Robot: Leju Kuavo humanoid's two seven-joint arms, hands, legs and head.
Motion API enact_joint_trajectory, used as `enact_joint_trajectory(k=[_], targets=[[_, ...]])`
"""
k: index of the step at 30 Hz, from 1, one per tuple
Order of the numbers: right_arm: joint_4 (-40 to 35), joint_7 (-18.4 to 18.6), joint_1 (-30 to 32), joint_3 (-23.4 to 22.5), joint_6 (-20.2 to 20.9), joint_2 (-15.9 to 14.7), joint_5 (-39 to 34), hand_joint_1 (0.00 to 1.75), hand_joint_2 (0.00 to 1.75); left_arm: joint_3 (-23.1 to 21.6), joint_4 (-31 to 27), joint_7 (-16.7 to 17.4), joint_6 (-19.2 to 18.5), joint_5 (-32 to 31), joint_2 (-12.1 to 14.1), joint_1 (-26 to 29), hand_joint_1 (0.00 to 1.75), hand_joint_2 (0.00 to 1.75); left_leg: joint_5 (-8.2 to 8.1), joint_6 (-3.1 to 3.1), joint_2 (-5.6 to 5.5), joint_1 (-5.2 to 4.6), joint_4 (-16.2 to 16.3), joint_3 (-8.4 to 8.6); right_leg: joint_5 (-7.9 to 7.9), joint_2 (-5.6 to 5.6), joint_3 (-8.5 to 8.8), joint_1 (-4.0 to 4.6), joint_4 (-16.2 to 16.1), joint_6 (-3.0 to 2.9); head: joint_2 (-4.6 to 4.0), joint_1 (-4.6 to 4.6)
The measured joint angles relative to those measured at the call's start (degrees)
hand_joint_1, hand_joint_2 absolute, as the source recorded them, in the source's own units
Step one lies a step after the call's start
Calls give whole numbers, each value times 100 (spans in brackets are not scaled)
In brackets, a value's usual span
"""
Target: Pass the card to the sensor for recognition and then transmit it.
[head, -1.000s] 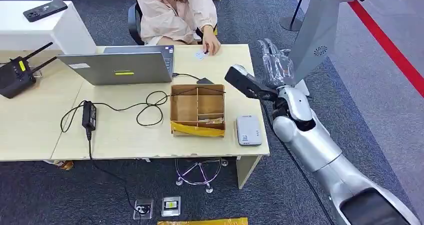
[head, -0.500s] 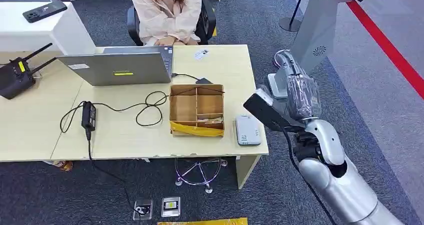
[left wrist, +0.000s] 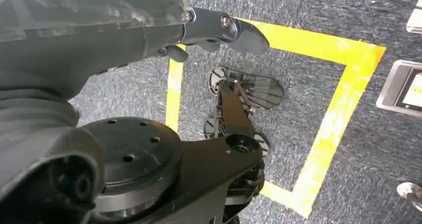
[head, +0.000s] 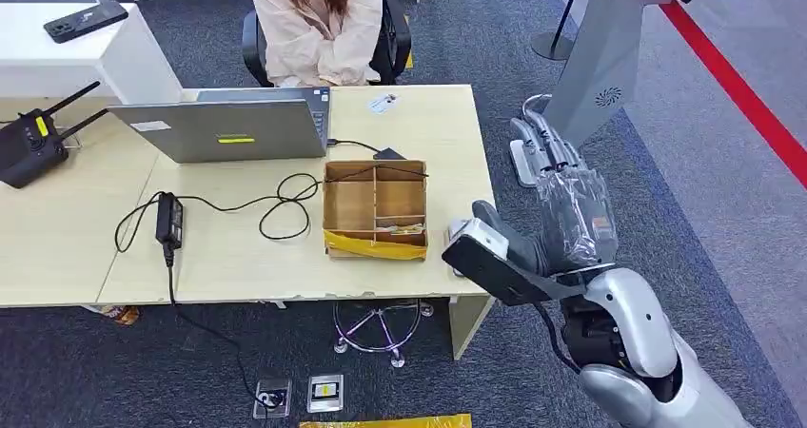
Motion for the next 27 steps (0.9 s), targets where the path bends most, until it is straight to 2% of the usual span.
enact_joint_trajectory(k=[5, 6, 7, 11, 12, 13, 27], targets=[[-26, 19, 0, 28, 0, -4, 11, 0, 0, 2, 0, 2, 4, 11, 0, 0, 0, 0, 0, 0, 0, 0, 0, 0, 0, 0, 0, 0, 0, 0, 0, 0], [-136, 252, 73, 212, 197, -9, 302, 0, 0, 41, 0, 26, 63, 98, 0, -2, 0, 0, 0, 0, -1, 0, 0, 1, 0, -1, 0, 0, 0, 0, 0, 2], [-238, 317, 261, 321, 312, 4, 651, 0, 175, 81, 0, 94, 114, 149, 0, -1, 0, 0, 0, 0, -2, 0, -1, -4, 0, -2, 0, 0, 0, 0, 0, 0], [-293, 306, 354, 365, 363, 59, 761, 0, 175, 87, 0, 122, 127, 158, 0, -2, 0, 0, 0, 0, -2, 1, -1, -3, -1, -1, -1, 1, 0, -1, 0, 2], [-317, 232, 438, 473, 593, 153, 822, 0, 175, 109, 0, 122, 125, 230, 0, -6, 0, 0, -1, 0, -2, 1, -2, -3, -1, -1, -2, 1, 0, -1, 0, 0], [-317, 205, 465, 529, 619, 184, 859, 0, 175, 142, 0, 122, 122, 245, 0, -8, 0, 0, -1, 0, -2, 1, -2, -4, -1, 0, -2, 1, 0, -1, 0, 0], [-31, -74, 712, 715, 345, 594, 1196, 0, 175, 184, 0, 122, 98, 175, -4, -9, 0, 0, 0, 0, -2, 1, -2, -4, -1, -1, -1, 1, 0, -1, 0, 2]])
